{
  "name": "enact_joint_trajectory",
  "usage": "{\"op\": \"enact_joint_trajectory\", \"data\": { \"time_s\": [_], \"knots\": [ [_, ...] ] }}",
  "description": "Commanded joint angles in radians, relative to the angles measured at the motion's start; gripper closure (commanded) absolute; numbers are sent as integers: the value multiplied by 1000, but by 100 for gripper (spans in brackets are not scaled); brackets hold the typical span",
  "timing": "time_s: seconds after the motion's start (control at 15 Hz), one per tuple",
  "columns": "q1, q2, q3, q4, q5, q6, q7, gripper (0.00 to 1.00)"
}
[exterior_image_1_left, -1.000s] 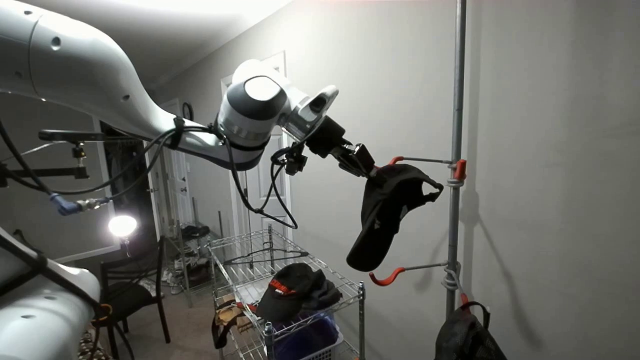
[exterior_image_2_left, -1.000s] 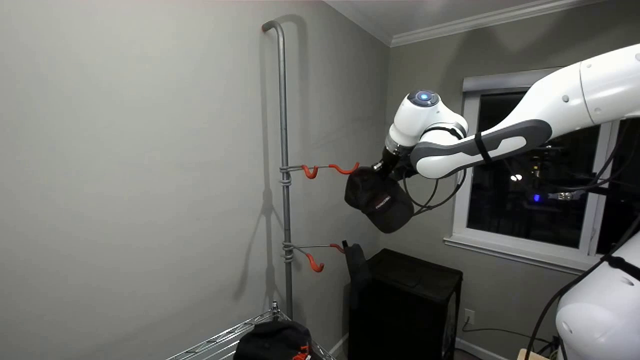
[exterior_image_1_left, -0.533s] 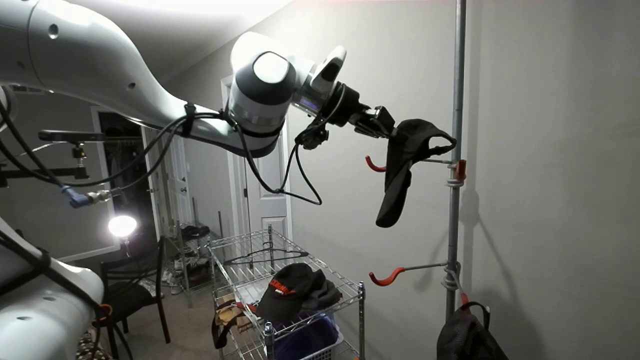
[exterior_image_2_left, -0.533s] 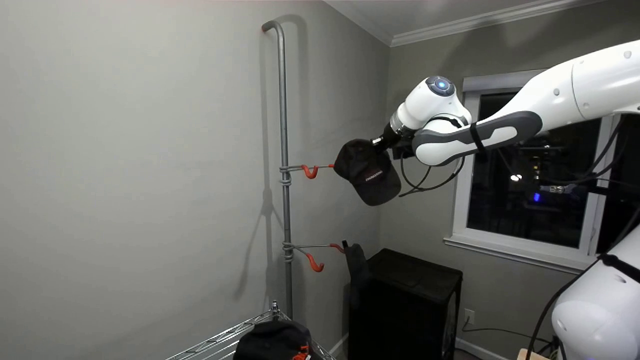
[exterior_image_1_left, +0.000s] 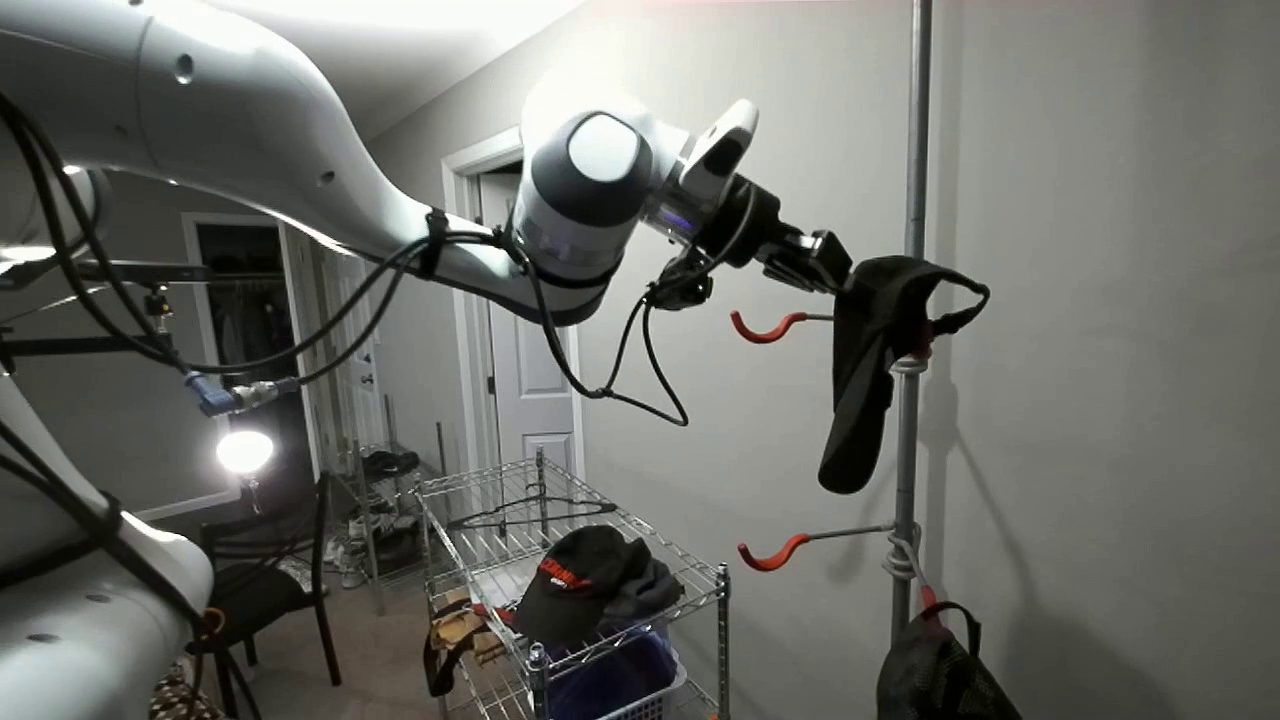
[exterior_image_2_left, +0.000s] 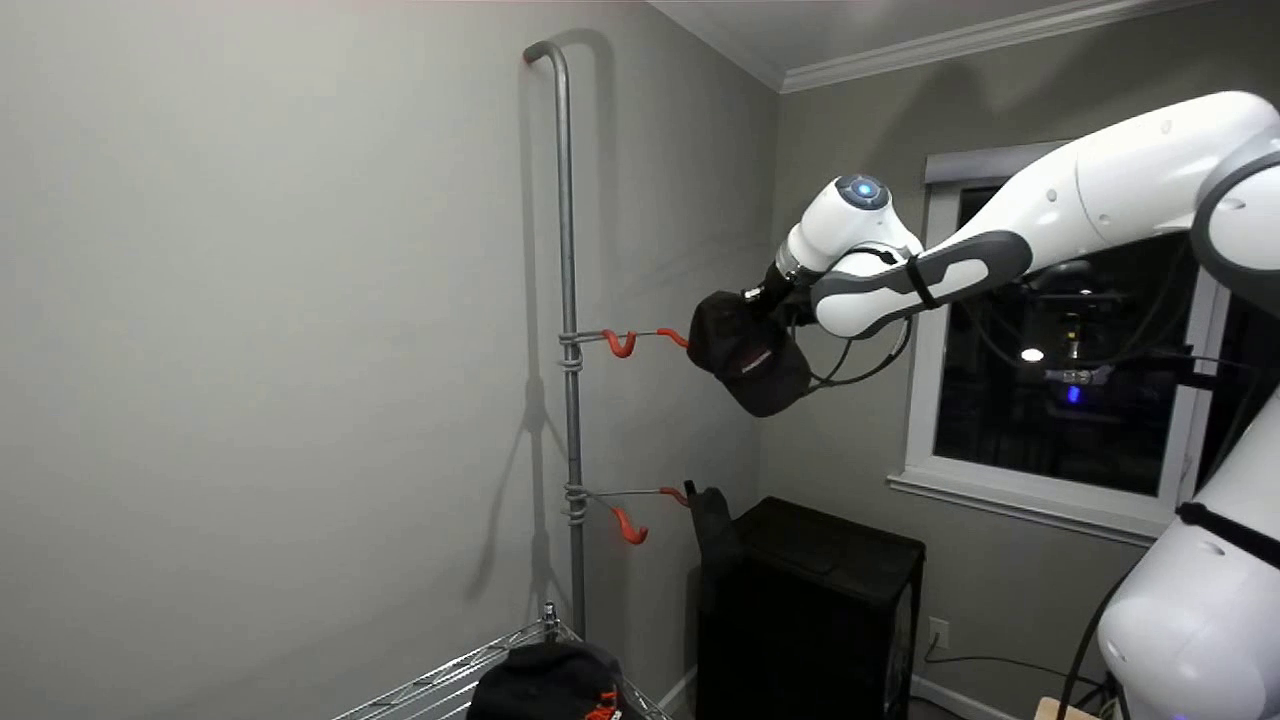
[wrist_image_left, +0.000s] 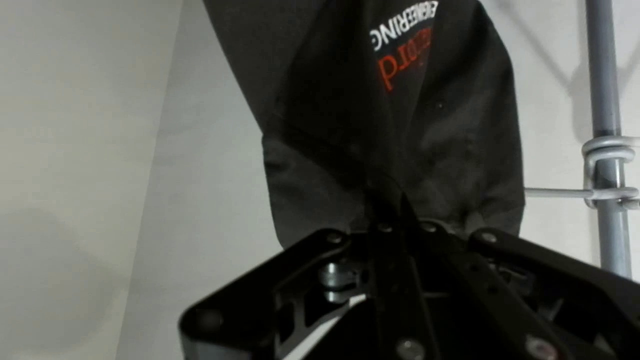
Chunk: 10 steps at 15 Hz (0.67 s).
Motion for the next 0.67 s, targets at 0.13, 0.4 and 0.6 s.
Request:
{"op": "enact_joint_trajectory", "data": {
  "time_s": [0.13, 0.4, 0.6],
  "knots": [
    [58, 127, -19, 29, 114, 72, -43, 100],
    [76, 128, -23, 21, 162, 52, -67, 100],
    [100, 106, -33, 9, 224, 16, -133, 100]
  ]
}}
